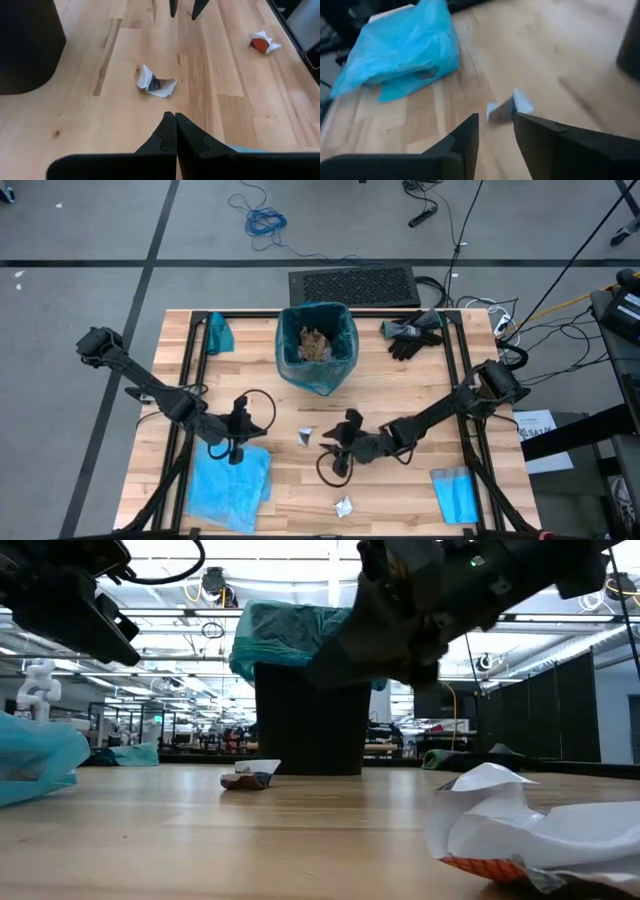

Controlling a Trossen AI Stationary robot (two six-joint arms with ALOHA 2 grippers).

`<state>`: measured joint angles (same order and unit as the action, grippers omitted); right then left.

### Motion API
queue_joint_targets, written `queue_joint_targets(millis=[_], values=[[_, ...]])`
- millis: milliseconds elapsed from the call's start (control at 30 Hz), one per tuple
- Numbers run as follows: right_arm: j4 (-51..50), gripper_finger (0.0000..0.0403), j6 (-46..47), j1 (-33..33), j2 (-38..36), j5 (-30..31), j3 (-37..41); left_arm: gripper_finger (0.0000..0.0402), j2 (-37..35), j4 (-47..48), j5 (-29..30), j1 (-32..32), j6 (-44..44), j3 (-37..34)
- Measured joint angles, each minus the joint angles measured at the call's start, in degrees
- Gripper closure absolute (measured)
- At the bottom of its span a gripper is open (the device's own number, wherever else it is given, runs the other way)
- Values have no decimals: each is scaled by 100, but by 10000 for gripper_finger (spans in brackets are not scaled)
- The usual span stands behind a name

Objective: Place trash/remove bag and relplace

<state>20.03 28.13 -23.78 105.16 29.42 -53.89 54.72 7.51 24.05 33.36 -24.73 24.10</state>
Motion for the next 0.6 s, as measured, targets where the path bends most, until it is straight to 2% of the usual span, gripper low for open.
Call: queue_joint_targets(millis=[133, 333, 467, 600], values=[[204, 260, -1048, 116, -1, -267, 0, 402, 0, -11, 4, 0, 0, 0], [234, 240, -1645, 243, 24, -325, 0, 402, 0, -10, 26, -2, 4, 0], [721, 238, -1885, 365, 428, -713, -79, 402, 0, -19, 37, -2, 9, 0], [591, 238, -2146, 450, 1025, -887, -576, 402, 0, -54, 39, -2, 13, 0]])
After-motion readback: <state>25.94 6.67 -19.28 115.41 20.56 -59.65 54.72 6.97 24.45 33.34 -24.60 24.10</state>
